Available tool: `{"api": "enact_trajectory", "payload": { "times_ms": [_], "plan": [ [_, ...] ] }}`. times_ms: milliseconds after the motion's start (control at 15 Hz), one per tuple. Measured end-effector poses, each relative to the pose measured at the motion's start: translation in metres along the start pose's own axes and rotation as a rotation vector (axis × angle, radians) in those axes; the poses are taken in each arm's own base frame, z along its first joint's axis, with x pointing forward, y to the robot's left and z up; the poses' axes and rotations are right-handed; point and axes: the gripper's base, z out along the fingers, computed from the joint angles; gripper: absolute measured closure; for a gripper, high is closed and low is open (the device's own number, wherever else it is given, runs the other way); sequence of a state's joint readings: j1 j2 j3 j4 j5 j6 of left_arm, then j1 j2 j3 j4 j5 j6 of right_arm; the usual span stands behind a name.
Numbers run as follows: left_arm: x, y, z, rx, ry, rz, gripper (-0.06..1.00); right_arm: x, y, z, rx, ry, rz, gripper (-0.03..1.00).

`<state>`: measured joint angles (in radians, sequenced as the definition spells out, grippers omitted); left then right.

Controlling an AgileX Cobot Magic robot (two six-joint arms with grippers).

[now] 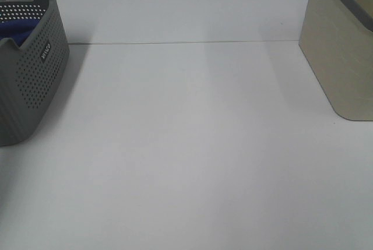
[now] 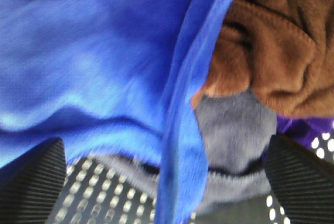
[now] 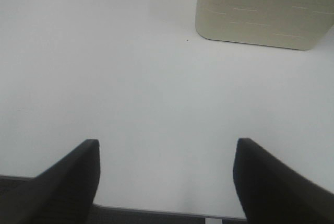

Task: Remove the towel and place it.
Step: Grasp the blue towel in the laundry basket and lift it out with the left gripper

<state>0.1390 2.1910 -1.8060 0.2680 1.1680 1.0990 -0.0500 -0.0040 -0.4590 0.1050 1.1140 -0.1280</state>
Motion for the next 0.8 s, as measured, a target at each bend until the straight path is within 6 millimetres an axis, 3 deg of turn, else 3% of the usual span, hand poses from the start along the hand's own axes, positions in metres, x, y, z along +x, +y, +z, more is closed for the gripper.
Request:
{"api": "enact_trajectory", "payload": {
  "times_ms": [133, 333, 400, 533, 800],
  "plan": [
    [-0.001, -0.0005, 0.0044, 0.011, 0.004, 0.002, 0.15, 0.0, 0.0, 0.0, 0.0, 0.0, 0.0, 0.26],
    [0.0016, 0.0008, 0.0044, -0.003, 0.033, 0.016, 0.73, 0.0, 0.0, 0.0, 0.0, 0.0, 0.0, 0.26],
    [0.0028, 0.0014, 0.0039, -0.01, 0.045, 0.022, 0.87, 0.0, 0.0, 0.0, 0.0, 0.0, 0.0, 0.26],
    [0.0032, 0.0016, 0.0039, -0.012, 0.049, 0.019, 0.94, 0.0, 0.0, 0.0, 0.0, 0.0, 0.0, 0.26],
    [0.0025, 0.0016, 0.0039, -0.013, 0.041, -0.005, 0.94, 0.0, 0.0, 0.0, 0.0, 0.0, 0.0, 0.26]
  ]
}}
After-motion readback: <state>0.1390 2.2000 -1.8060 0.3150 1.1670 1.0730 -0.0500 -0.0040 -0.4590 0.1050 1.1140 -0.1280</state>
